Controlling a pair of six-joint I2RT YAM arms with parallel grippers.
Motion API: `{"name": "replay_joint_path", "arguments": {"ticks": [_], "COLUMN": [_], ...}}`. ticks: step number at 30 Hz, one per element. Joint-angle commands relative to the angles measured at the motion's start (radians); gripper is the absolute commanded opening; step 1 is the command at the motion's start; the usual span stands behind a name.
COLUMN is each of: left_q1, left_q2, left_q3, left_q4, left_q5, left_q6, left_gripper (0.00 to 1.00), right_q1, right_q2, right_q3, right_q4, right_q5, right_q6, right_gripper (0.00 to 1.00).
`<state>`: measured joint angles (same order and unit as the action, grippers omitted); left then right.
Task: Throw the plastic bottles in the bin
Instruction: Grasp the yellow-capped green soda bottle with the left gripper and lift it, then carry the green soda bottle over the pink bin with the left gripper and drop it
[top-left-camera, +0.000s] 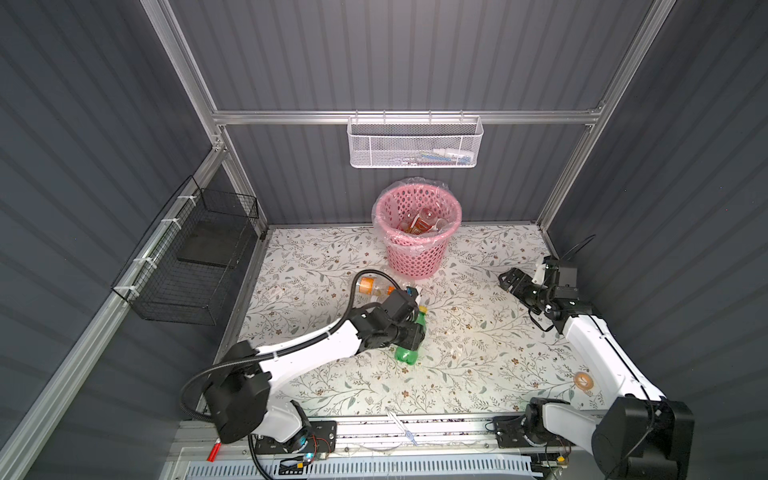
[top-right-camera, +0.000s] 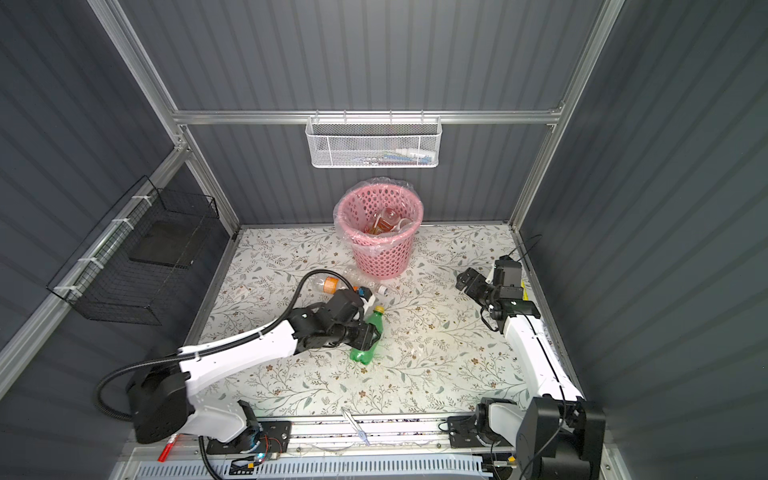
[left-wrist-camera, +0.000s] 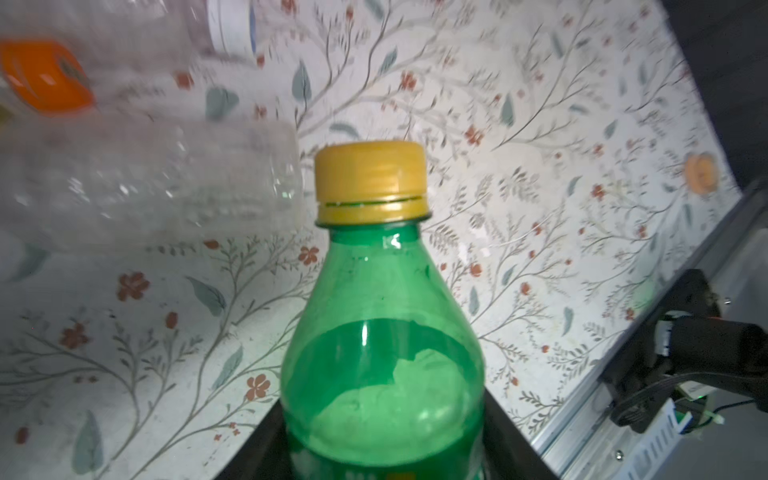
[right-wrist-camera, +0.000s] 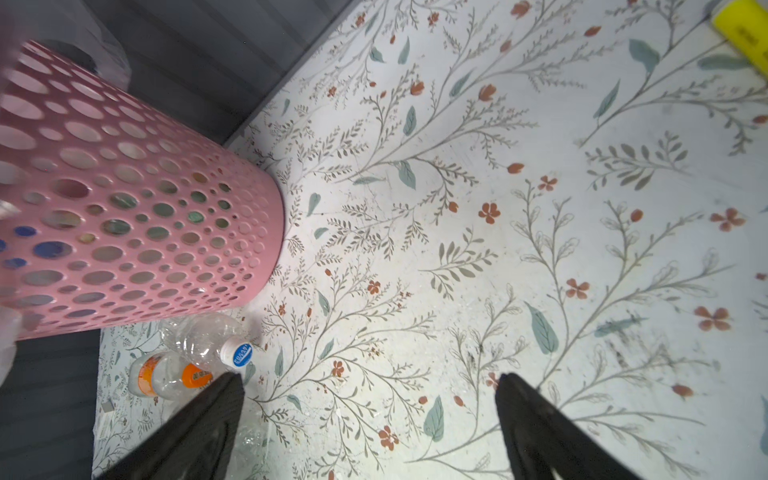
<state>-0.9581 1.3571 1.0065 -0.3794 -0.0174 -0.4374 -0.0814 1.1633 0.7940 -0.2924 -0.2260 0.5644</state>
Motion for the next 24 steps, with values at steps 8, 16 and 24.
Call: {"name": "replay_joint_path", "arguments": {"ticks": [8, 16, 24], "left_q1": [0.033, 0.050, 0.371], "left_q2": [-0.440, -0.362, 0.319], "left_q3": [0.004, 0.139, 0.856], "left_q4": [0.235, 0.674, 0.195], "left_q5": [-0.352, -0.364, -0.005], "left_q6": [0.417, 0.773, 0.364], "left_gripper": [0.58, 0.59, 0.99], "right_q1": [0.033, 0.068, 0.194], "right_q2": [0.016, -0.002, 0.023], "right_q3": [0.003, 0.046, 0.083], "right_q4": [0.009, 0.001, 0.002], "right_q5": [-0.006, 0.028, 0.073], "right_q6": [-0.019, -0.012, -0.003], "right_gripper": [0.96, 0.96, 0.96]}}
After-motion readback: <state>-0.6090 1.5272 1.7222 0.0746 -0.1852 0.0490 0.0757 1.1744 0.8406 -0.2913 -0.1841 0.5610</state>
